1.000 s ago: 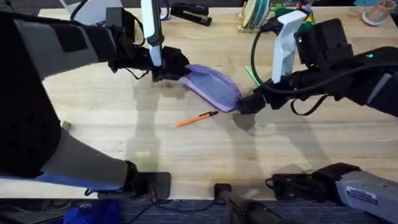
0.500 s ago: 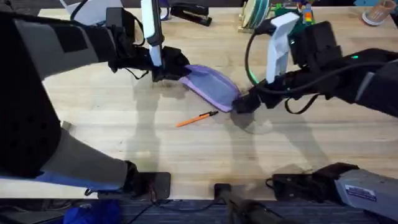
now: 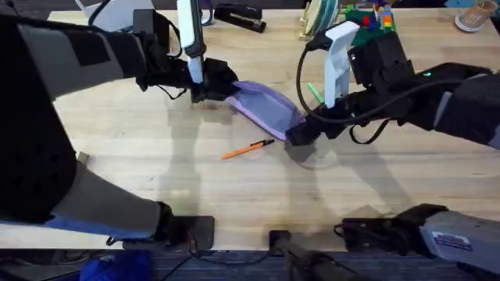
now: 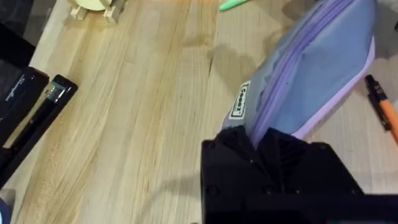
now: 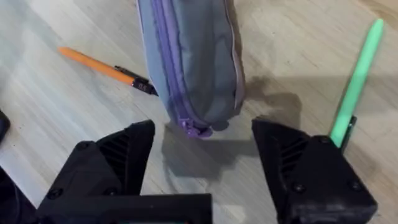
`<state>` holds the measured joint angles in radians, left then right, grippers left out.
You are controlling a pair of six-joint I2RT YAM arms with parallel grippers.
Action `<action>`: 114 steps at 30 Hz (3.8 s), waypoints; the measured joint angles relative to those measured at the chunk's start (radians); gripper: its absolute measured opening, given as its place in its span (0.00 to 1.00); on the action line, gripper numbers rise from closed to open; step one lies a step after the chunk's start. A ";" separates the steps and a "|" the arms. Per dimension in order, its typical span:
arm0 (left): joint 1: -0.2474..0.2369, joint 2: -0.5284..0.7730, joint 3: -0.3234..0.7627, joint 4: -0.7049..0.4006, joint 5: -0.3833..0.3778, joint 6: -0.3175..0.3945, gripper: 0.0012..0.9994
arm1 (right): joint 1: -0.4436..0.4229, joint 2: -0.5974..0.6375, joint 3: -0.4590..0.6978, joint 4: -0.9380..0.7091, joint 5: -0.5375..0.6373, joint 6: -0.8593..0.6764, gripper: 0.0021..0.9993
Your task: Unzip the bag, pick up the pens from the table one at a time and place them inside, then zip the bag closed.
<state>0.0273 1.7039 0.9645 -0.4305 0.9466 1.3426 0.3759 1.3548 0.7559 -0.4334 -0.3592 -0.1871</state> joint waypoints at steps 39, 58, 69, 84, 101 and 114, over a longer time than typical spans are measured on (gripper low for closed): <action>0.000 0.000 0.000 0.004 -0.002 0.000 0.04 | 0.007 0.000 0.000 0.011 -0.030 0.007 0.03; 0.000 0.000 0.000 0.006 -0.005 0.000 0.04 | 0.005 -0.213 0.000 0.002 0.013 0.007 0.03; 0.000 0.000 0.000 0.007 -0.003 0.000 0.04 | 0.005 -0.297 -0.002 -0.009 0.016 0.010 0.03; -0.001 0.000 0.000 0.006 -0.002 0.000 0.04 | 0.005 -0.296 -0.002 -0.003 0.016 0.023 0.03; 0.000 0.000 0.000 0.008 -0.008 0.000 0.04 | 0.039 -0.161 -0.002 0.218 0.018 0.103 0.03; 0.000 0.000 0.000 0.007 -0.008 0.000 0.04 | 0.125 -0.053 -0.002 0.450 0.027 0.163 0.03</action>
<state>0.0269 1.7039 0.9642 -0.4236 0.9382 1.3422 0.5007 1.3018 0.7536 0.0164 -0.3321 -0.0243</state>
